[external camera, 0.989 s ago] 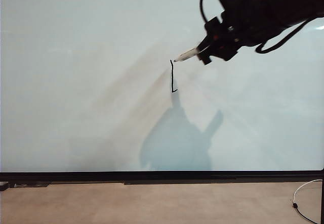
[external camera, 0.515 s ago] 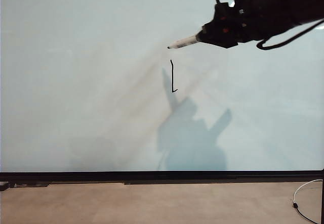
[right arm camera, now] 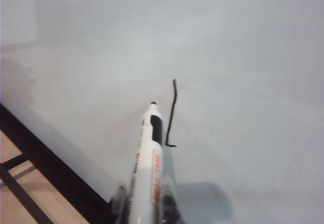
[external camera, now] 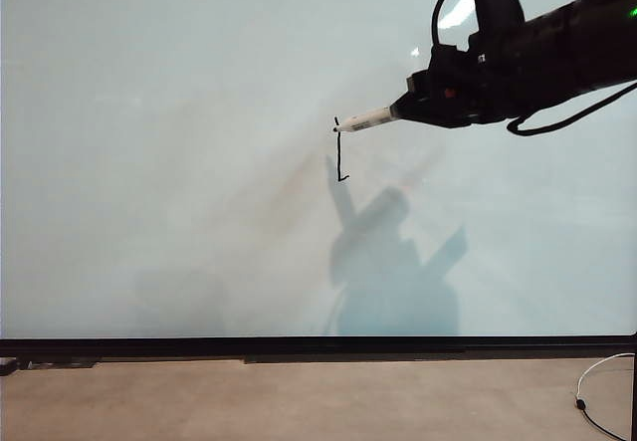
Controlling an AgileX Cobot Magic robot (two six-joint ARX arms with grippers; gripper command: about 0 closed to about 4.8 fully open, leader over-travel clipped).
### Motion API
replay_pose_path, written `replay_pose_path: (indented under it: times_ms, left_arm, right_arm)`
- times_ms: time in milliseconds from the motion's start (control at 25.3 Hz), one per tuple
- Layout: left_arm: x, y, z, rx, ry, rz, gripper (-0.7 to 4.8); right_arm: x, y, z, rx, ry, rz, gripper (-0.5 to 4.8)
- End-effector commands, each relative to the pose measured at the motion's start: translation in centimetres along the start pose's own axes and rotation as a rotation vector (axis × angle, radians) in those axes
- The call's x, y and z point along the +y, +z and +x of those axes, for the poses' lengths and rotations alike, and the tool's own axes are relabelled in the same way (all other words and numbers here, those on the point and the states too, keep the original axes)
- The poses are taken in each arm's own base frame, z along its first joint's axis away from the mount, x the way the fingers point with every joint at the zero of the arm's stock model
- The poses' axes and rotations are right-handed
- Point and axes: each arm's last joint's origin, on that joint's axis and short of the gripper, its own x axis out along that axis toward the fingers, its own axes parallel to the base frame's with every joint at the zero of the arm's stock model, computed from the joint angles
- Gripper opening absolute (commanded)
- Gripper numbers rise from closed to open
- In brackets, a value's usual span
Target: Pick up the pen on the shelf to the right of the whiteboard and draw a rectangle.
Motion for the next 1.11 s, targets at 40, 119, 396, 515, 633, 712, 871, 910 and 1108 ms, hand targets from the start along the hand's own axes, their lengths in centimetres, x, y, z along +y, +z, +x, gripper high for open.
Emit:
replay_pose_path:
  times_ms: [40,119,396,515,633,712,871,910,1108]
  left_arm:
    - [0.0,0.2,0.0,-0.01,-0.004,0.004,-0.04]
    - [0.0,0.2,0.0,-0.009,-0.004,0.004,-0.05]
    - [0.0,0.2,0.0,-0.009,-0.004,0.004,-0.04]
    - [0.0,0.2,0.0,-0.009,-0.004,0.004,-0.04]
    - [0.0,0.2,0.0,-0.009,-0.004,0.004,-0.05]
    - [0.0,0.2,0.0,-0.01,-0.005,0.004,-0.05]
    - [0.0,0.2,0.0,-0.01,-0.004,0.004,-0.04]
    - [0.0,0.2,0.0,-0.009,-0.004,0.004,-0.04]
    - [0.0,0.2,0.0,-0.009,-0.004,0.004,-0.05]
  right_arm:
    - [-0.5,0.5,0.2,-0.057,0.011,0.007,-0.05]
    - [-0.8,0.5,0.3,-0.061,0.018,0.013,-0.05]
    - [-1.6,0.6,0.3,-0.068,0.006,0.014,-0.05]
    - [-1.6,0.6,0.3,-0.077,0.006,0.014,-0.05]
    - [-1.7,0.6,0.5,-0.078,0.009,0.014,-0.05]
    - [-1.7,0.6,0.7,-0.078,0.013,0.014,-0.05]
    - [-1.9,0.6,1.3,-0.079,0.028,0.017,-0.05]
    - [-1.9,0.6,1.3,-0.08,0.028,0.017,-0.05]
    - [-1.9,0.6,1.3,-0.076,0.008,0.018,-0.05]
